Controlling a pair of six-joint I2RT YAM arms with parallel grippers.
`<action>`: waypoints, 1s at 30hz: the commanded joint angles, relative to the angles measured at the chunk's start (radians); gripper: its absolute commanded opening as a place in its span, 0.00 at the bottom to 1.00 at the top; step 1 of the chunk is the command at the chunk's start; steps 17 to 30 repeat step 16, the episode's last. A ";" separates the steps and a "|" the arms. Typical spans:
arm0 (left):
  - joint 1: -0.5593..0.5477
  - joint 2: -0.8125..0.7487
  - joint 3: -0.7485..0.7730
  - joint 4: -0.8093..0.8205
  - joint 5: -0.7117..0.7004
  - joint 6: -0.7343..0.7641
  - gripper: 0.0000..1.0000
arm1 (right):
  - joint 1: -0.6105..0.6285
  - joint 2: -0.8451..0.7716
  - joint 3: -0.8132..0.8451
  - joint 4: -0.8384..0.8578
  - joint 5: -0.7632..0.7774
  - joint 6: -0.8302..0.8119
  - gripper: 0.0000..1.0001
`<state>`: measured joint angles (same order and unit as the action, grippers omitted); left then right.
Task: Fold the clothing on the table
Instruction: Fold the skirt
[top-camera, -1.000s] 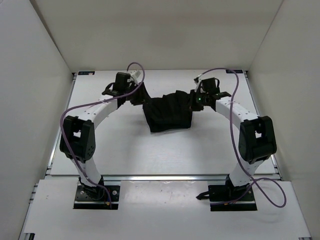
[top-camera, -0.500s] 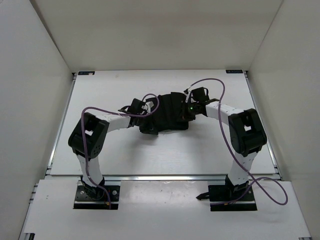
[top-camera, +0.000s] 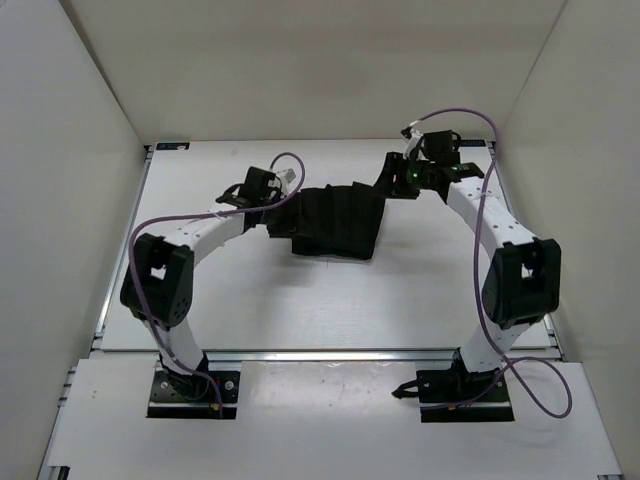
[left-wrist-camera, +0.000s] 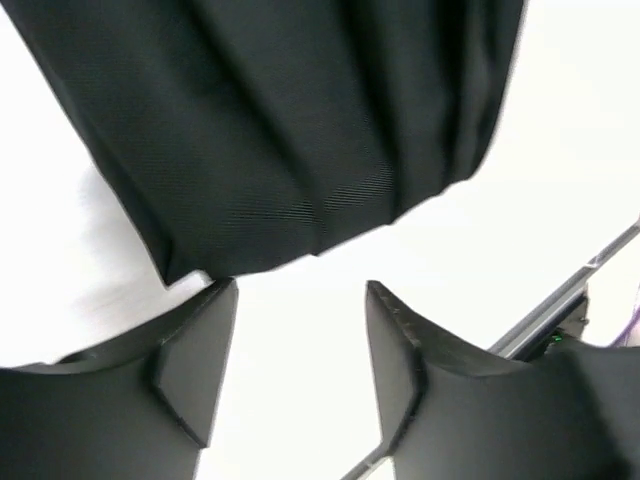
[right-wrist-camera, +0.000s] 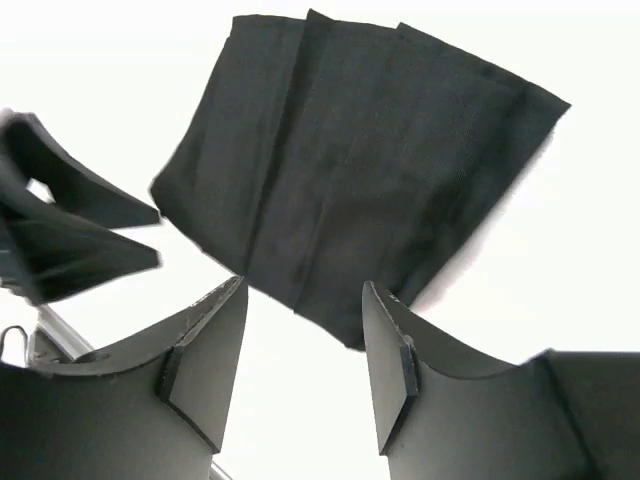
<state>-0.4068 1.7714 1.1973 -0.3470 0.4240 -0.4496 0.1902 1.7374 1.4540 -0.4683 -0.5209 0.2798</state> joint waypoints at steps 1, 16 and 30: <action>-0.018 -0.153 0.100 -0.193 -0.098 0.107 0.69 | -0.006 -0.119 -0.029 -0.086 0.113 -0.070 0.47; 0.098 -0.526 -0.197 -0.414 -0.528 0.223 0.99 | -0.069 -0.233 -0.288 -0.055 0.240 -0.083 0.47; 0.098 -0.526 -0.197 -0.414 -0.528 0.223 0.99 | -0.069 -0.233 -0.288 -0.055 0.240 -0.083 0.47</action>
